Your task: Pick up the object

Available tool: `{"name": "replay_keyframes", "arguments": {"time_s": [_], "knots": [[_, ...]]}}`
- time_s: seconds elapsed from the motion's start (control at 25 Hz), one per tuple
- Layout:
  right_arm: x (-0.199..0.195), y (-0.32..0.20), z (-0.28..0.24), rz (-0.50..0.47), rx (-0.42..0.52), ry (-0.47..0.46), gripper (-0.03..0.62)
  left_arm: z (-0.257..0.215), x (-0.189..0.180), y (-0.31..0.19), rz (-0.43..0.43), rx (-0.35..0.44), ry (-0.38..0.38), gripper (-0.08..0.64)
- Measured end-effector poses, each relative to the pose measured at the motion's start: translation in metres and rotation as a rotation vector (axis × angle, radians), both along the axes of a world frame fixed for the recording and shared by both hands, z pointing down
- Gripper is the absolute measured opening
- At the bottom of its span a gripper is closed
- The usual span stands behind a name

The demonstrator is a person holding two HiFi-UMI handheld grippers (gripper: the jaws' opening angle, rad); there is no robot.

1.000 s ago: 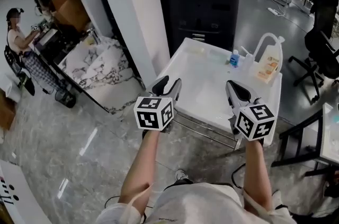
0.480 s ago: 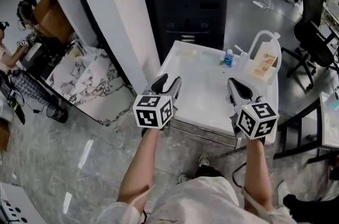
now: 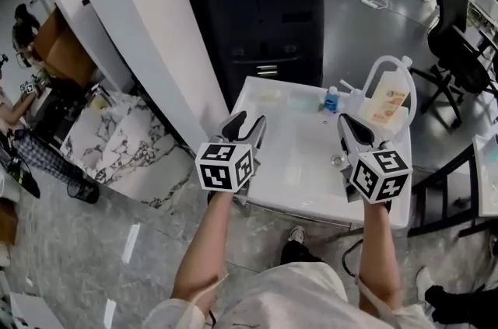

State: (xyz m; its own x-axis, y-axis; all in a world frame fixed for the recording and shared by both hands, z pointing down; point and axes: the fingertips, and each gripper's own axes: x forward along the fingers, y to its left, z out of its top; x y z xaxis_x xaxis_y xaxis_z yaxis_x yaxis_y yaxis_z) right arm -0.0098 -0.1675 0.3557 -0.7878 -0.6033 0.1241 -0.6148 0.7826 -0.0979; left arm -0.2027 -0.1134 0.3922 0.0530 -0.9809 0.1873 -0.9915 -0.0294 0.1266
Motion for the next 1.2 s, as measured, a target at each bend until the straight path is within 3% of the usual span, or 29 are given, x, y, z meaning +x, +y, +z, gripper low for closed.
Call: {"name": "replay_keyframes", "arguments": {"time_s": [0.6,0.96,1.2], "knots": [[0.003,-0.135,0.001,0.050,-0.029,-0.009,0.002,-0.006,-0.002,-0.145,0.060,-0.018,-0.028,0.201],[0.002,-0.167,0.017,0.078,-0.055,-0.009,0.002,0.010,0.002,-0.185,0.131,-0.050,-0.026,0.206],[-0.005,-0.174,0.016,0.139,-0.053,-0.002,0.002,0.001,0.000,-0.210,0.222,-0.028,-0.043,0.206]]}}
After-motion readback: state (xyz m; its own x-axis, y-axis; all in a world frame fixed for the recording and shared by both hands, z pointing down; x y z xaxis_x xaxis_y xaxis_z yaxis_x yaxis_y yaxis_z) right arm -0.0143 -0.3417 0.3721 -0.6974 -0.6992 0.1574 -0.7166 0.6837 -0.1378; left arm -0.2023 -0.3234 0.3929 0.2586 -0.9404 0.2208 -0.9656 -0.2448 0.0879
